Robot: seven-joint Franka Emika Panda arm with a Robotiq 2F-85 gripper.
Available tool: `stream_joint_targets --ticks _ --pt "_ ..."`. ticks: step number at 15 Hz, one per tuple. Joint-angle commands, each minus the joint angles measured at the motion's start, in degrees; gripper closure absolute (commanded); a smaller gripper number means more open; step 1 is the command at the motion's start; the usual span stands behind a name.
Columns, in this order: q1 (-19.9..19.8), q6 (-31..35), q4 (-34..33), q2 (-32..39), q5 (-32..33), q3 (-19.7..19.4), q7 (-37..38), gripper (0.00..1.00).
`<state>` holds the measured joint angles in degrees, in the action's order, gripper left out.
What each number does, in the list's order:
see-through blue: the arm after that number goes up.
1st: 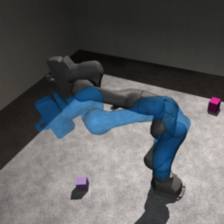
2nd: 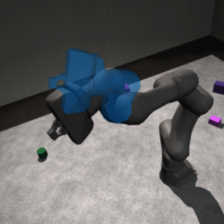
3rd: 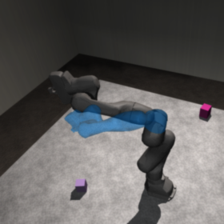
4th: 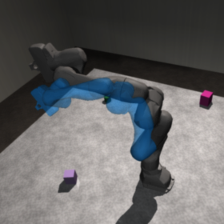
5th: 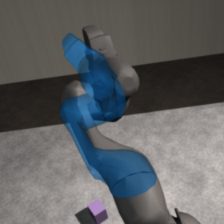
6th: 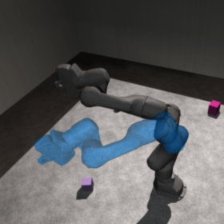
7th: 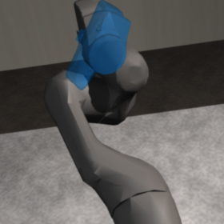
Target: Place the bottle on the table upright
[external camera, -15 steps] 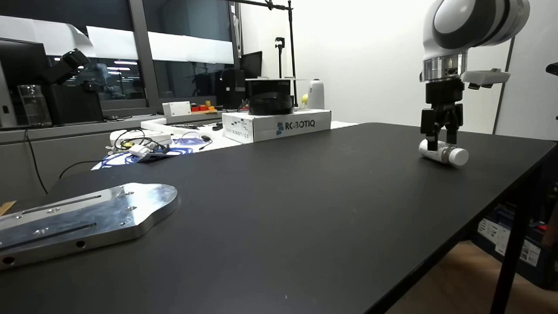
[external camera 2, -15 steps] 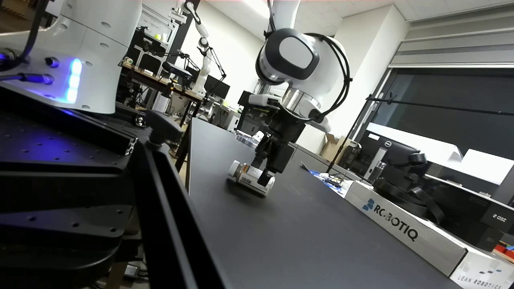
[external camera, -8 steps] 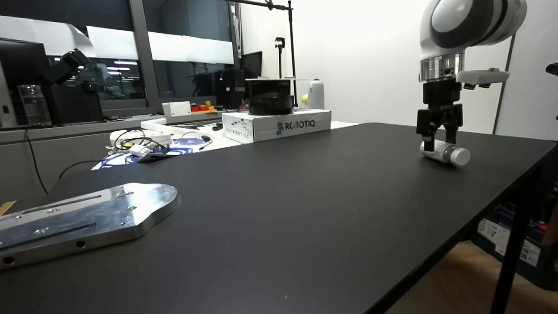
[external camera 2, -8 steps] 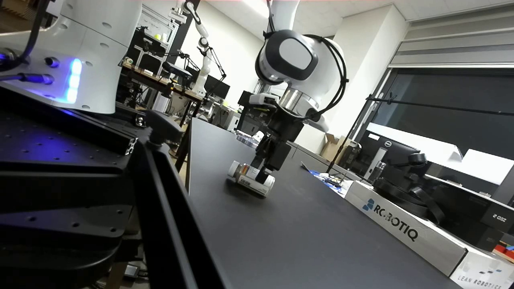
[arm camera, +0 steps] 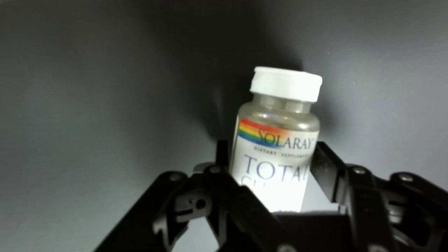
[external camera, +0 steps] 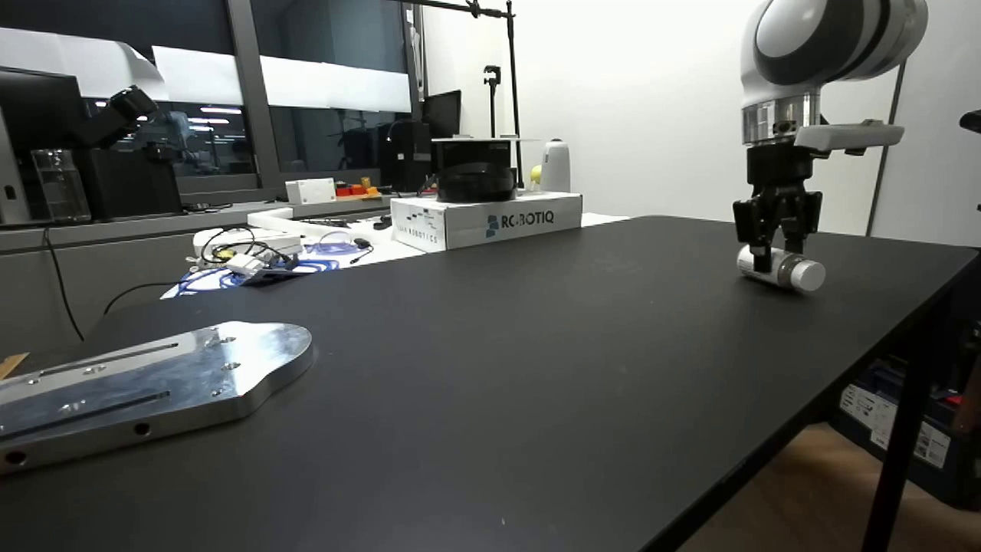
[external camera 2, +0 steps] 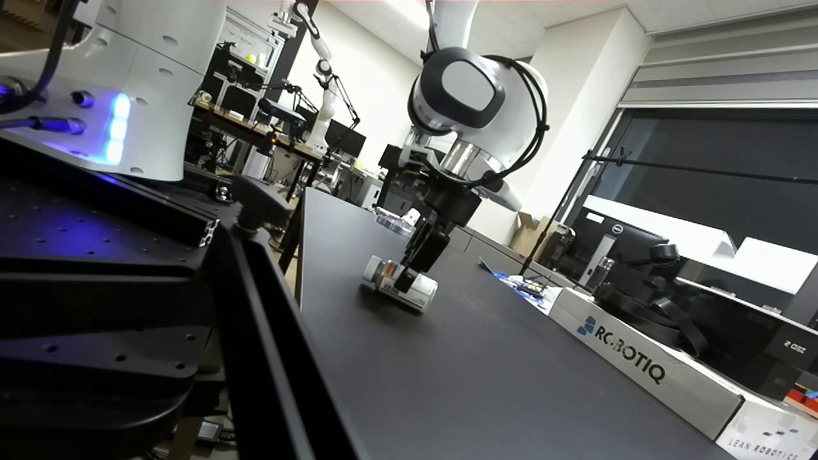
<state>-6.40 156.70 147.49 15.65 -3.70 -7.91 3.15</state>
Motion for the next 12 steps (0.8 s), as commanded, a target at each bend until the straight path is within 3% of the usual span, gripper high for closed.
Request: stream_joint_targets --ticks 1,8,12 --pt "0.0 -7.4 -1.8 -0.2 -1.9 0.2 4.0 0.67" --pt "-3.9 -34.9 -11.3 -2.3 -14.2 0.7 0.2 0.69" --pt "-6.3 -46.2 -17.9 0.4 -18.0 -0.5 -1.2 0.69"
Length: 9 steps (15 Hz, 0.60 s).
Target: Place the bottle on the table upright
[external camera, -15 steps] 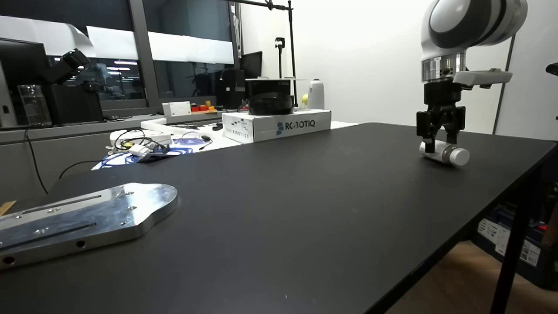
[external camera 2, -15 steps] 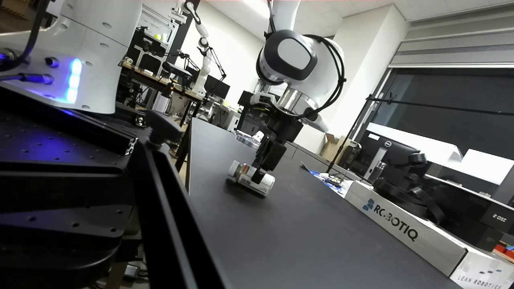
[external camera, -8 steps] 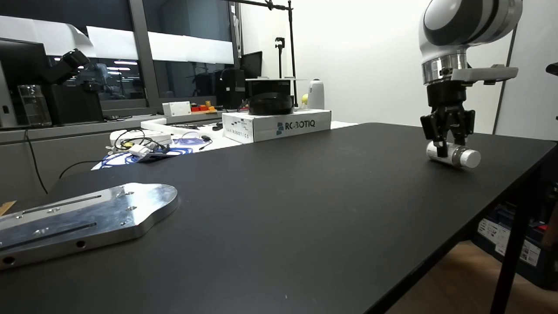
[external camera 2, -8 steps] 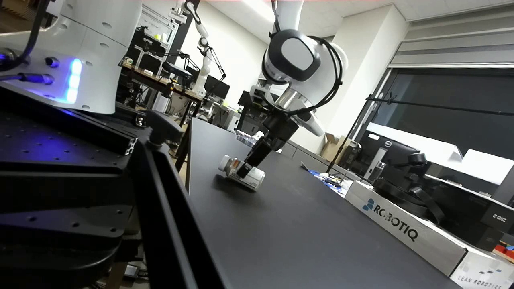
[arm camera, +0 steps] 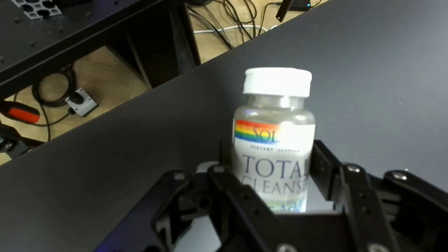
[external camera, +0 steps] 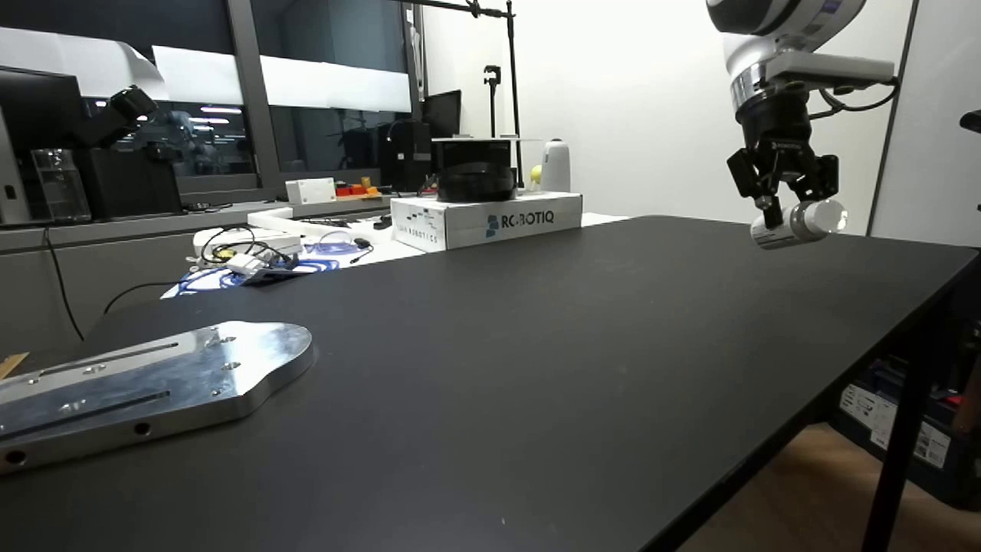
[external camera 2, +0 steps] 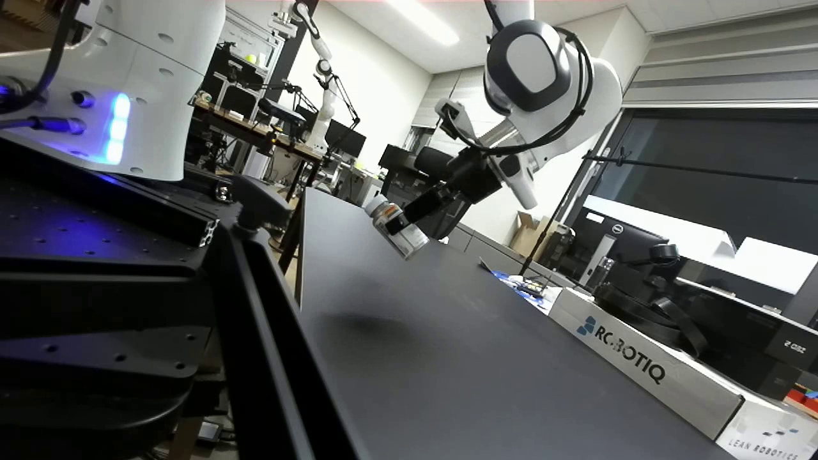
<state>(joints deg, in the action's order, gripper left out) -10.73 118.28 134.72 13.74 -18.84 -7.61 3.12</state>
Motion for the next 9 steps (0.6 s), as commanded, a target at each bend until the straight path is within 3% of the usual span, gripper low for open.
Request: stream_joint_targets --ticks 1,9 --pt "-2.5 -10.0 -6.6 3.2 -3.6 -1.1 -1.3 0.69" --pt "-7.7 -25.7 -20.1 16.0 -10.5 -3.1 -0.2 0.69"
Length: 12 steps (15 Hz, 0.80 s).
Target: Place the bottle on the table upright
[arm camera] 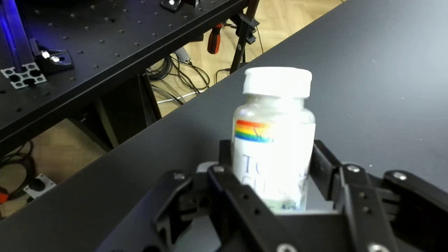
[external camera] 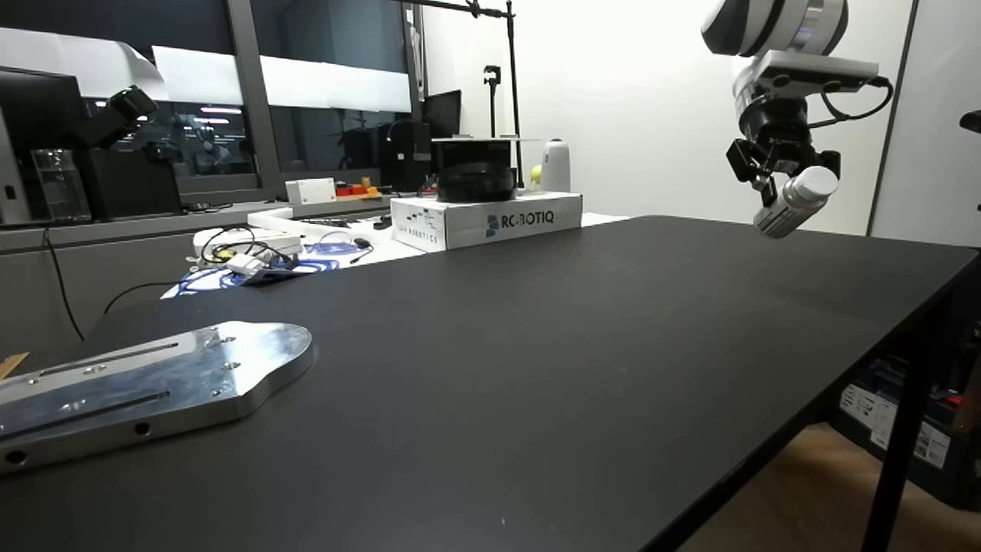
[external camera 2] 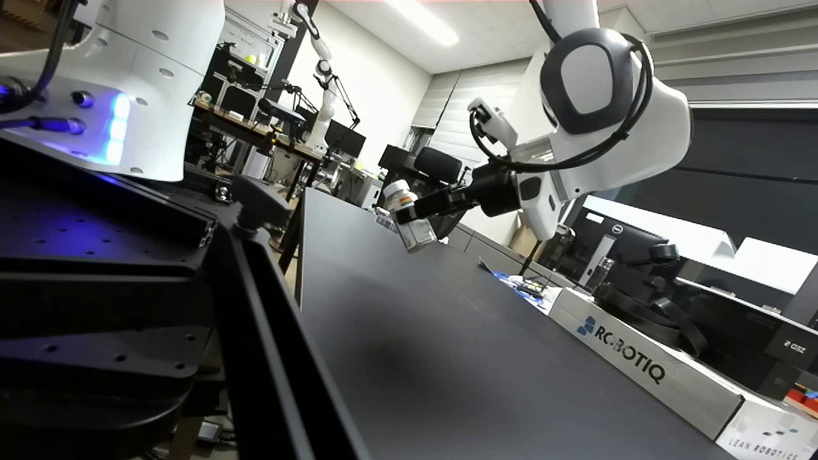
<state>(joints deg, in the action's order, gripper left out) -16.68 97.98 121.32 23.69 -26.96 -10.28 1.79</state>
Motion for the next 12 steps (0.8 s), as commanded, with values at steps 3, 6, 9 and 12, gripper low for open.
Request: stream_joint_targets --ticks 3,6,9,12 --pt "-3.8 -10.3 -12.2 11.8 -4.5 -0.3 1.9 0.69" --pt "-5.3 -14.9 -17.2 16.9 -6.5 -0.2 2.8 0.69" --pt "-6.3 -18.4 -21.5 21.0 -8.2 -0.3 3.4 0.69" --pt "-6.8 -20.6 -24.9 24.5 -9.6 -0.5 4.2 0.69"
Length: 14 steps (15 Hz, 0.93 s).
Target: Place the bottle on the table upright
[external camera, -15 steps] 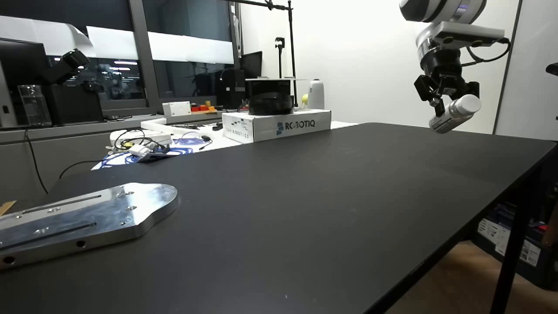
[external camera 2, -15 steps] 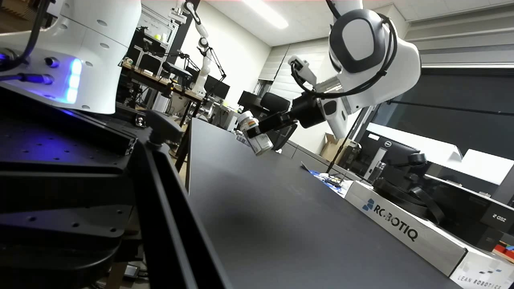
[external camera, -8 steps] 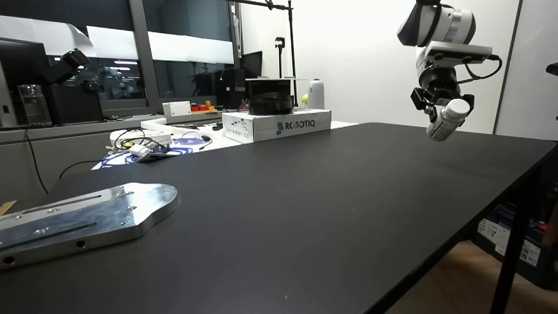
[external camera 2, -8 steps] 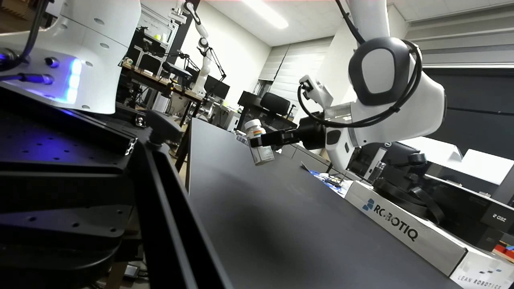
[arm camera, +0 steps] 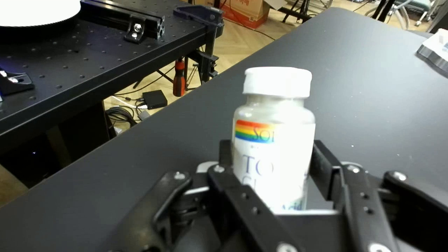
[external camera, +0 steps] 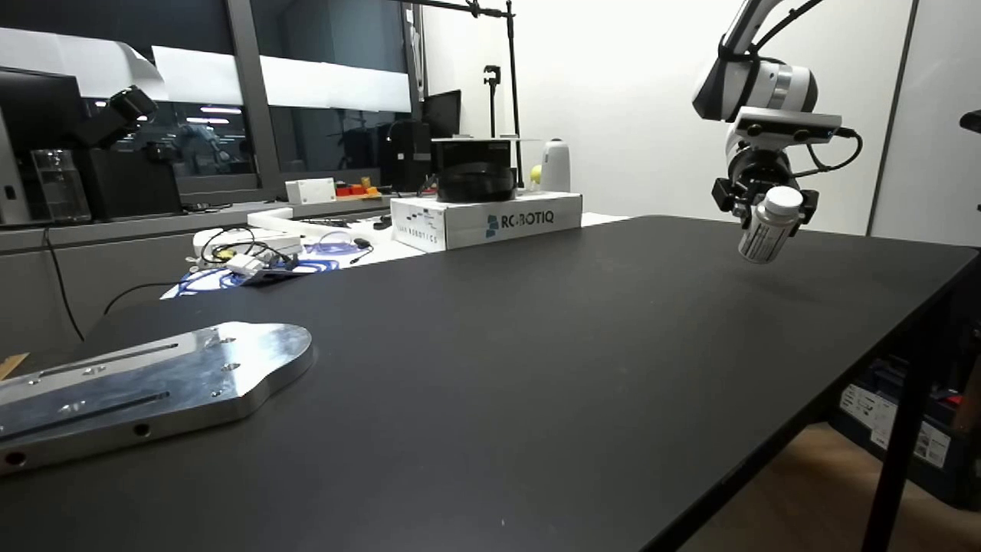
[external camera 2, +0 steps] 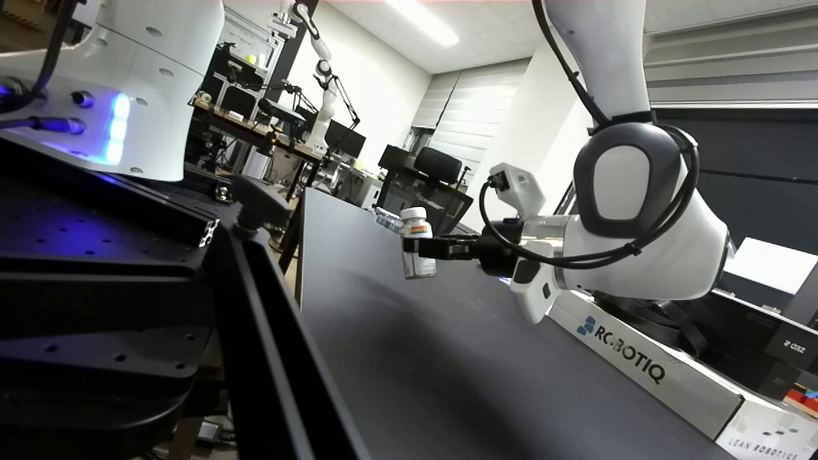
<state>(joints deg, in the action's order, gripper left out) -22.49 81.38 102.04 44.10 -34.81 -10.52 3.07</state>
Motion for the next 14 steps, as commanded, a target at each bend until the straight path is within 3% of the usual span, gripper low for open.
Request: stream_joint_targets --ticks 1,5,6,14 --pt "-1.0 -4.3 -6.6 5.2 -2.0 -0.4 3.2 0.69" --pt "-0.1 -4.5 -9.9 8.2 -0.7 -1.5 5.1 0.69" --pt "-0.2 -2.5 -6.4 6.4 -1.2 -1.0 1.6 0.44" --pt "-0.1 -3.0 -8.2 7.7 -1.1 -1.3 2.8 0.44"
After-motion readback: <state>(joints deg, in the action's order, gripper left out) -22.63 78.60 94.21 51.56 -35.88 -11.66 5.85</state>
